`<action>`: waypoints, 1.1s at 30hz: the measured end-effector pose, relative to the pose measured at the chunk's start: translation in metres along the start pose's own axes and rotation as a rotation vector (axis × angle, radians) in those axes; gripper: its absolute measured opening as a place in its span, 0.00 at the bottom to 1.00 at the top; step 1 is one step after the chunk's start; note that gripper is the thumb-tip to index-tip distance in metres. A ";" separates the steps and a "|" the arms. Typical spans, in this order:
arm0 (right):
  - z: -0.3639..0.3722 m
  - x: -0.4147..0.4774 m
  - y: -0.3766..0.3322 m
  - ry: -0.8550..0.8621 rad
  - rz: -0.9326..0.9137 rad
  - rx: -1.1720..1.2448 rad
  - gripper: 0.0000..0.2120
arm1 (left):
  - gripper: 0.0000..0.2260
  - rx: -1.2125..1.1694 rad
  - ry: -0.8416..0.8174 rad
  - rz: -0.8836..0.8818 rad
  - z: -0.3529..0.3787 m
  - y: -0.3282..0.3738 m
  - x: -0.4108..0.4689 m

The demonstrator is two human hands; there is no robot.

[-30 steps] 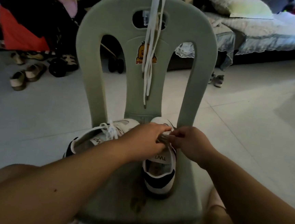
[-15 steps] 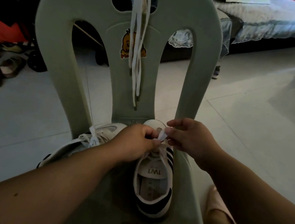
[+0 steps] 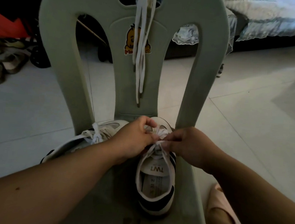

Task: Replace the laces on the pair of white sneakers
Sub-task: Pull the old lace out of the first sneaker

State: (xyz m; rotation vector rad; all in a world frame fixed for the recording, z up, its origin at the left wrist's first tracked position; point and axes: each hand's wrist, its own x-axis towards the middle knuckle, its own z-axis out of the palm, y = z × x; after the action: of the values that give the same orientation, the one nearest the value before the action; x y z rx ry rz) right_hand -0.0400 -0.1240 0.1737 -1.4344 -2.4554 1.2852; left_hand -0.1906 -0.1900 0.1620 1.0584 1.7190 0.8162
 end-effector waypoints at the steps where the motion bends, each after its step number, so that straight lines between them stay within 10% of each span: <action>1: 0.000 0.001 -0.001 0.030 0.003 0.004 0.06 | 0.07 0.038 0.006 0.022 -0.001 0.000 -0.001; 33: -0.031 0.000 -0.008 0.385 -0.074 0.338 0.07 | 0.09 0.312 0.091 0.062 -0.004 -0.024 -0.004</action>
State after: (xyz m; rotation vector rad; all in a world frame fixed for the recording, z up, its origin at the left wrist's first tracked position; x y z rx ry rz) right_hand -0.0333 -0.1063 0.1992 -1.3392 -1.9212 1.2015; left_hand -0.2010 -0.2038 0.1441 1.3045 1.9426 0.6555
